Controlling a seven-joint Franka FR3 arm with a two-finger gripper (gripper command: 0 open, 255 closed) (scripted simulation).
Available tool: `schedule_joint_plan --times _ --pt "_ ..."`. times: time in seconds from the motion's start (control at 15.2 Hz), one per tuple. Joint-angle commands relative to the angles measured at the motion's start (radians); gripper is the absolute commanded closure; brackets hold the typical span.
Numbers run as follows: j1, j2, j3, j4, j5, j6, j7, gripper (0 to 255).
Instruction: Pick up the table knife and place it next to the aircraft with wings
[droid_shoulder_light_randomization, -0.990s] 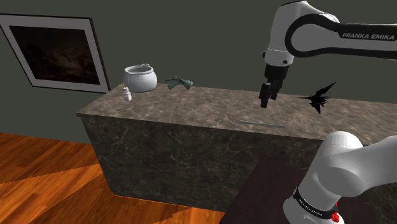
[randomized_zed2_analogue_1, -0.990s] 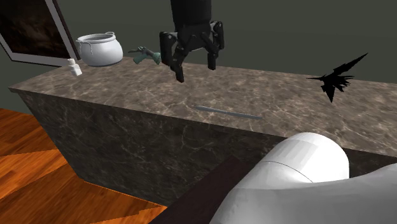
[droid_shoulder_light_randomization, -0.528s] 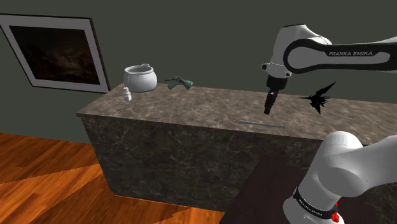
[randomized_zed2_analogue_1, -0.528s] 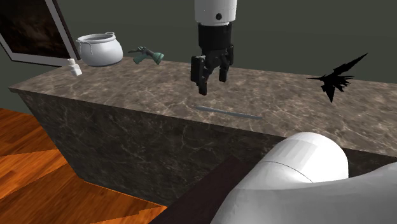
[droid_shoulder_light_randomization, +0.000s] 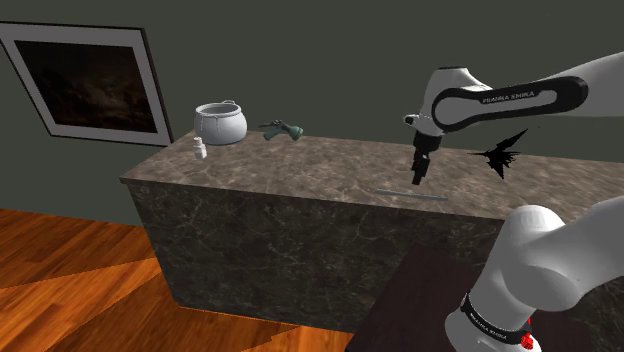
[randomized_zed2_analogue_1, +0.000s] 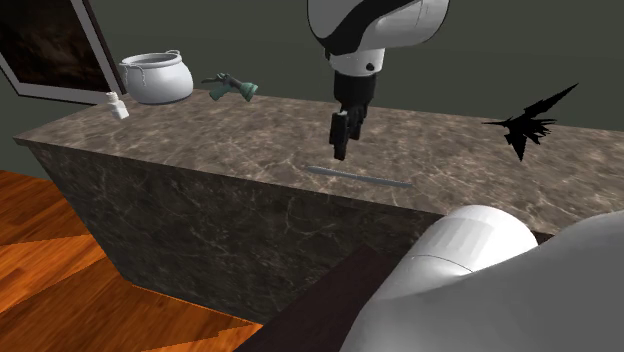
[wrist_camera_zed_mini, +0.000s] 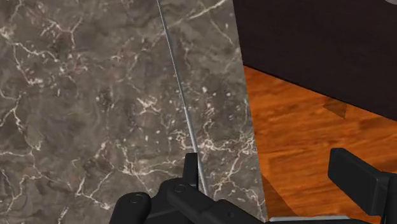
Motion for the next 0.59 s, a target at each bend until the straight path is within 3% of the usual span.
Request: schedule_joint_plan --times 0.0,0.26,0.53 --pt "0.027 0.057 -0.080 0.002 -0.014 0.074 -0.098 0" --pt "0.128 0.206 -0.243 0.053 0.017 0.200 -0.291 0" --pt "0.144 0.246 -0.276 0.025 0.022 0.266 -0.301 0"
